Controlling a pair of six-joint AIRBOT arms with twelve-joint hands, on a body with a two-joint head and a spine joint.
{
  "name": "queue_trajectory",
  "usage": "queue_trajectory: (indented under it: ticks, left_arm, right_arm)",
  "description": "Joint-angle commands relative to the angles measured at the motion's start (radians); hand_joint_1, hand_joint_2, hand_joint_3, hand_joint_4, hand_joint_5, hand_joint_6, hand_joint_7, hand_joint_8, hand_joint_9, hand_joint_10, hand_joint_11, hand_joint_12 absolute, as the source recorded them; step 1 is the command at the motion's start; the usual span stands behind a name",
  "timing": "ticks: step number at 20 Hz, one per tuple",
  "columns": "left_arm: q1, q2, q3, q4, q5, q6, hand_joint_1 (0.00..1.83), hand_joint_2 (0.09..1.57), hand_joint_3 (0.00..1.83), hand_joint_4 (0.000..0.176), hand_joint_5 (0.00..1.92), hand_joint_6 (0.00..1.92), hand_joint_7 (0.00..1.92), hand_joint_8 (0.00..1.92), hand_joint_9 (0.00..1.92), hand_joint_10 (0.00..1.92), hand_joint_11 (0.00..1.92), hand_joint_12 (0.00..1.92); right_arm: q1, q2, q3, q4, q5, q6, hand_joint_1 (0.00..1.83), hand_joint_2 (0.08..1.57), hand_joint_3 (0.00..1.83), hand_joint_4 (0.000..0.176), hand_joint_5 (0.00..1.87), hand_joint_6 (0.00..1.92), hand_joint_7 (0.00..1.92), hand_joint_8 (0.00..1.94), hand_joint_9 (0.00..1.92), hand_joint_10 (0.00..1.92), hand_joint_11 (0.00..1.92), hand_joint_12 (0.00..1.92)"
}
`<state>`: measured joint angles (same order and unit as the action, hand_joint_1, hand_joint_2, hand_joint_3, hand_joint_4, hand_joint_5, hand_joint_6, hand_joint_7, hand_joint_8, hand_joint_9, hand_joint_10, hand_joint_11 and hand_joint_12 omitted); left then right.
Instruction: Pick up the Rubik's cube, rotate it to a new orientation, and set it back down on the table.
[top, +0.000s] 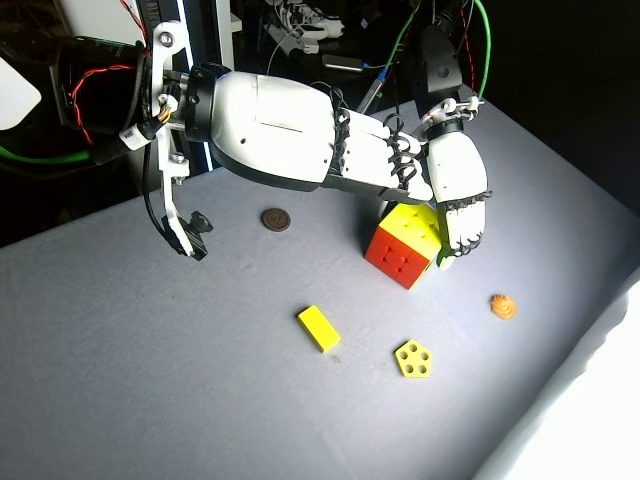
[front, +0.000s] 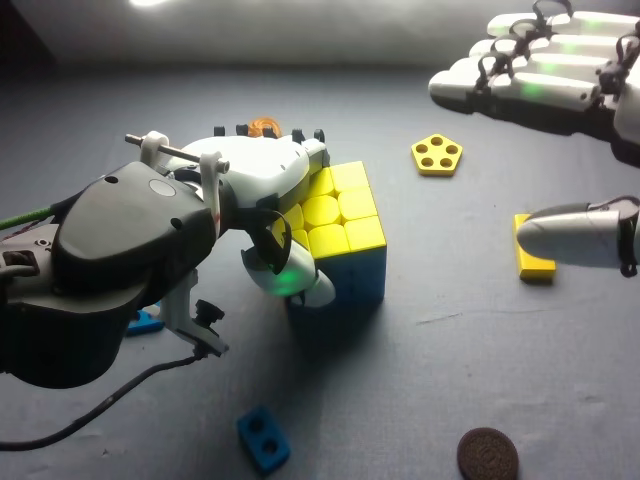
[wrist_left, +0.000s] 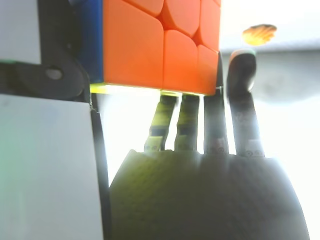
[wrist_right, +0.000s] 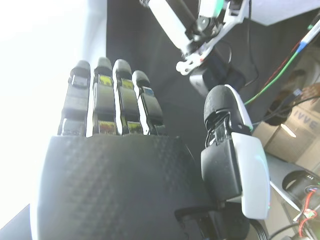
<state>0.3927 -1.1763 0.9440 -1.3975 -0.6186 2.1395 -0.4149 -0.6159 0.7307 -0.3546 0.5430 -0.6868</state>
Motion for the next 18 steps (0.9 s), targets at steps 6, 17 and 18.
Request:
queue_trajectory:
  ticks: [6,17,18]
  left_arm:
    - [-0.038,0.042,-0.037,-0.050,0.047,0.073,1.05,1.29,0.00,0.000,0.65,1.50,0.28,1.92,0.41,1.92,0.42,1.92]
    - [-0.187,0.087,-0.087,-0.205,0.158,0.221,1.04,1.31,0.00,0.000,0.61,1.56,0.24,1.92,0.36,1.92,0.40,1.92]
    - [-0.197,0.089,-0.093,-0.207,0.161,0.221,1.04,1.31,0.00,0.000,0.61,1.56,0.22,1.92,0.36,1.92,0.40,1.92]
  right_arm:
    - [0.011,0.022,-0.003,0.025,0.120,-0.001,0.07,1.29,0.00,0.000,0.01,0.00,0.07,0.00,0.09,0.00,0.00,0.06]
    - [0.092,0.058,-0.004,-0.233,0.028,0.295,0.04,1.27,0.00,0.000,0.06,0.01,0.13,0.01,0.19,0.03,0.00,0.42]
    - [0.109,0.058,-0.003,-0.280,-0.001,0.354,0.05,1.27,0.00,0.000,0.07,0.01,0.17,0.01,0.27,0.07,0.00,0.63]
